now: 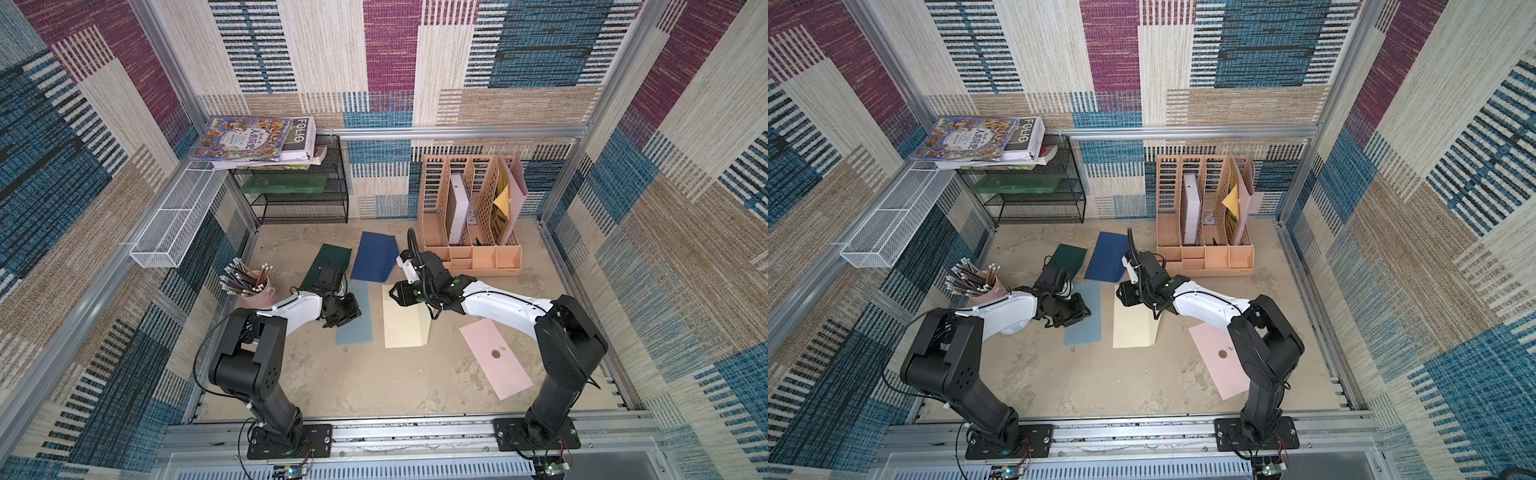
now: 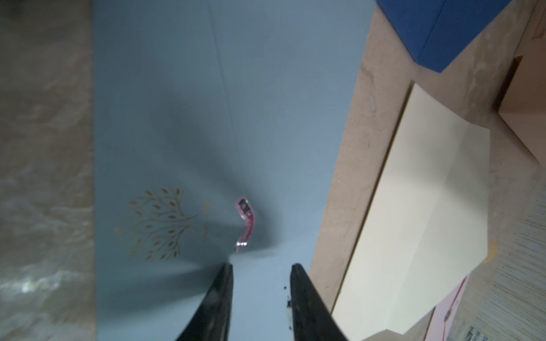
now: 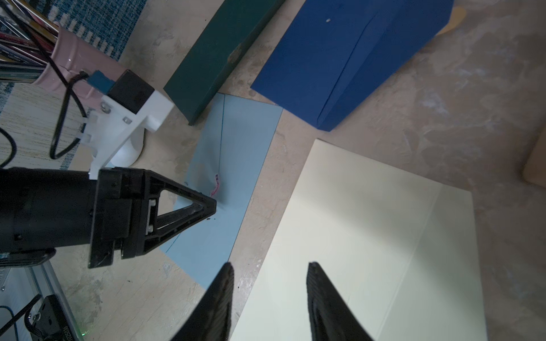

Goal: Open the envelope
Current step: Move the envelope to the center of the board.

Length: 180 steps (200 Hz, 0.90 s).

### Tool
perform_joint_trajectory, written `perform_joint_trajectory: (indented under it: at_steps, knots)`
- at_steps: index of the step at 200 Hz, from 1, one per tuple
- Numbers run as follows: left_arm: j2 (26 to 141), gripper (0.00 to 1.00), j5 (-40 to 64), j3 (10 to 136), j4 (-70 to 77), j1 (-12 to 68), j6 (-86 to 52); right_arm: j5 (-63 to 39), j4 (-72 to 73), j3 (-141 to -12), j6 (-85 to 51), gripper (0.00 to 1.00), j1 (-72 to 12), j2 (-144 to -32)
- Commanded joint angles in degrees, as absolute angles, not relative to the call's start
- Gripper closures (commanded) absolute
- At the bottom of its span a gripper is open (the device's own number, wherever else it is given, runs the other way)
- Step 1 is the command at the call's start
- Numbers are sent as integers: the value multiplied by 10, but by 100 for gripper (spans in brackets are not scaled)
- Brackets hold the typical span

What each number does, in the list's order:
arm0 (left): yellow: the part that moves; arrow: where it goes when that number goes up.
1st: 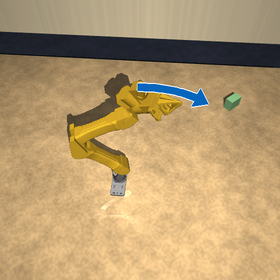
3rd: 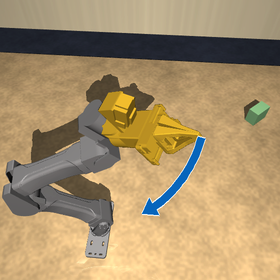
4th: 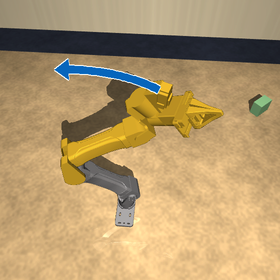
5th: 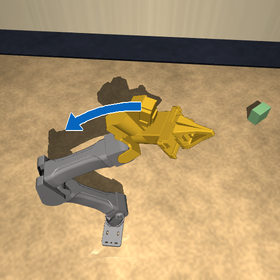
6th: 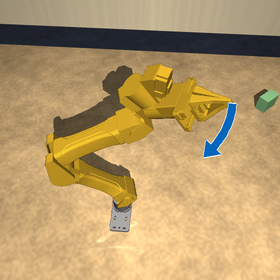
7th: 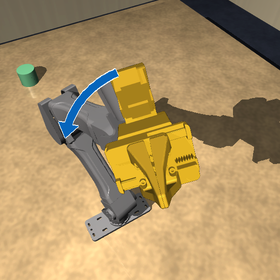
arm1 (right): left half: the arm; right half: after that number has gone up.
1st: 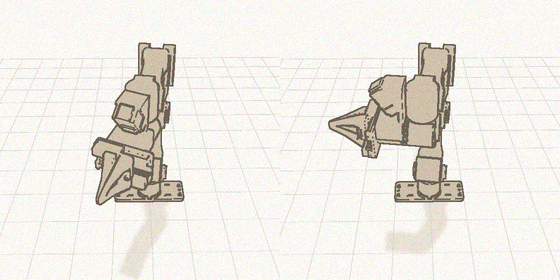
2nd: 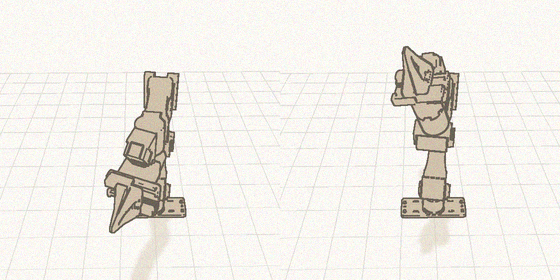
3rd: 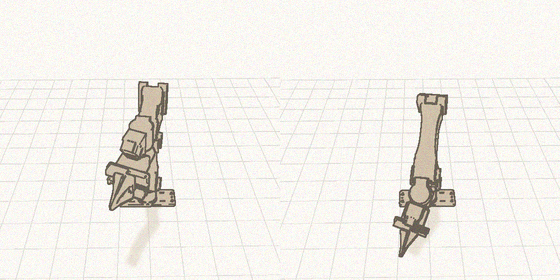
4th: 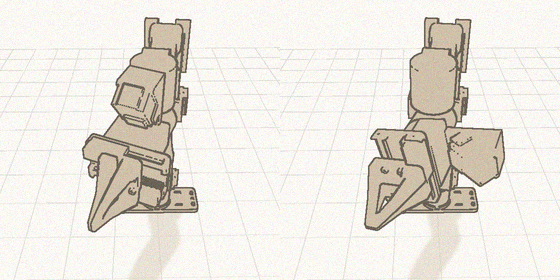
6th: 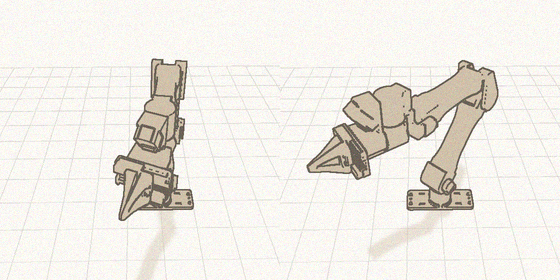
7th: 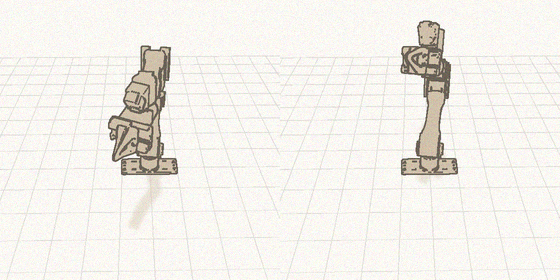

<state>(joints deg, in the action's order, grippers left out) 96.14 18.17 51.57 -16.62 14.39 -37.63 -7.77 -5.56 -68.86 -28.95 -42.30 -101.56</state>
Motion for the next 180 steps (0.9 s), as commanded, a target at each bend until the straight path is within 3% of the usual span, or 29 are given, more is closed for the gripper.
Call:
perform_joint_trajectory:
  at_steps: [1,67,133,180]
  knots:
    - [967,65,187,500,-159,145,-388,-87,-47,-683,-294,57,-426,-1014]
    - [899,65,181,371,-164,163,-415,-98,-46,-675,-289,57,-426,-1019]
    - [616,63,169,254,-281,179,-482,-112,-53,-680,-286,57,-435,-1034]
    - [481,60,141,292,-336,185,-489,-132,-45,-683,-295,57,-461,-1045]
